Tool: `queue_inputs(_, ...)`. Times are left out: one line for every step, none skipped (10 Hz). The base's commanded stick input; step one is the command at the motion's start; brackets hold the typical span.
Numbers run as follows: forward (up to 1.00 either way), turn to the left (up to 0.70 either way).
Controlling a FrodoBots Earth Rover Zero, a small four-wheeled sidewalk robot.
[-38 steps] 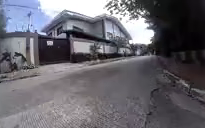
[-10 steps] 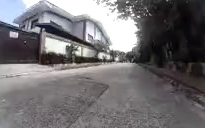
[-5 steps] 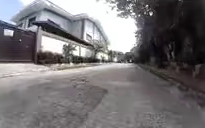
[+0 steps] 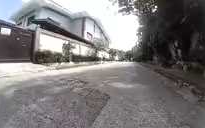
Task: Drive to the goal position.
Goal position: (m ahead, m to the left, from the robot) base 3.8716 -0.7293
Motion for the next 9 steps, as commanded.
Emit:
queue_inputs(0.7,-0.35)
queue_inputs(0.7,-0.35)
queue_inputs(0.7,-0.35)
queue_inputs(0.7,-0.35)
queue_inputs(0.7,-0.35)
queue_inputs(0.7,-0.35)
queue_inputs(0.7,-0.35)
queue_inputs(0.7,-0.35)
queue_inputs(0.7,-0.24)
